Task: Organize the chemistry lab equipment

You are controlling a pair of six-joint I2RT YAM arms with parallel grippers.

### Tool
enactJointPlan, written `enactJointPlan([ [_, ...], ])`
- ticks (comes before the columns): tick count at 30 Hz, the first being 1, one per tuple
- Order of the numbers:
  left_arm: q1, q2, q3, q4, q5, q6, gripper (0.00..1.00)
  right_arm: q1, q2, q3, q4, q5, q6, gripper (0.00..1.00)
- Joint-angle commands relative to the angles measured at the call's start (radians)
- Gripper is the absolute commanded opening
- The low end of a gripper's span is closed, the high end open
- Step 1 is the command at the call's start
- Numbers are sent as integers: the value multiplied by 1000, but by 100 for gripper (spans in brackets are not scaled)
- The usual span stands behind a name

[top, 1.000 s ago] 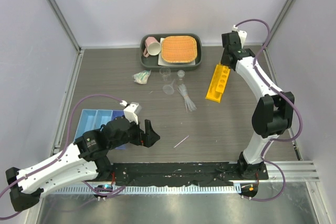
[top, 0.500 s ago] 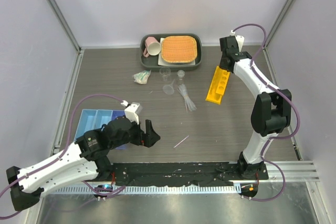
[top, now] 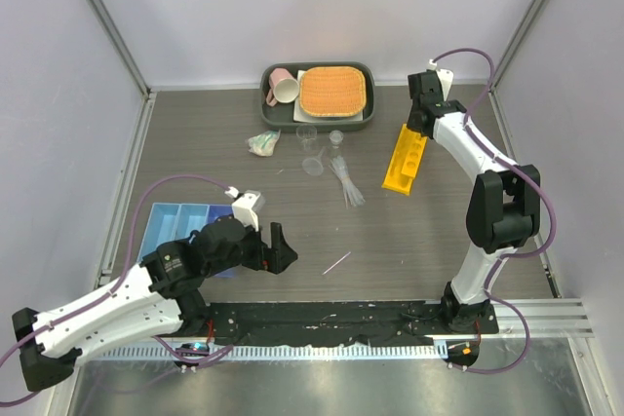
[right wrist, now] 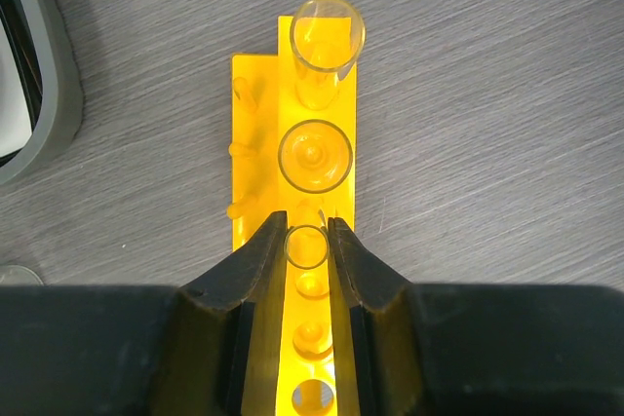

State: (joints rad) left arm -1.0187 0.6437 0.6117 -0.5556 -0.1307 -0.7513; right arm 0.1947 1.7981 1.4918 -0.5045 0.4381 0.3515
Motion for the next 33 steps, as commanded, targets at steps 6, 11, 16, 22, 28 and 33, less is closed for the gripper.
enactJointPlan([
  [6, 0, 25, 22, 17, -6, 12, 97, -5, -19, -24, 27, -25, 27, 35],
  [11, 0, 65, 31, 23, -6, 26, 96, -5, -52, -16, 8, -24, 27, 52],
  [16, 0, 112, 63, 23, 2, 35, 96, -5, -94, 2, -57, -27, 27, 60],
  [22, -4, 273, 83, 72, 39, 66, 91, 3, -255, -48, -109, -126, 63, 61],
  [28, -98, 462, 117, 108, -111, 72, 88, 72, -460, -156, -150, -125, 46, 63],
  [33, -167, 592, 174, 106, -239, 79, 88, 202, -568, -209, -203, -69, 38, 63],
])
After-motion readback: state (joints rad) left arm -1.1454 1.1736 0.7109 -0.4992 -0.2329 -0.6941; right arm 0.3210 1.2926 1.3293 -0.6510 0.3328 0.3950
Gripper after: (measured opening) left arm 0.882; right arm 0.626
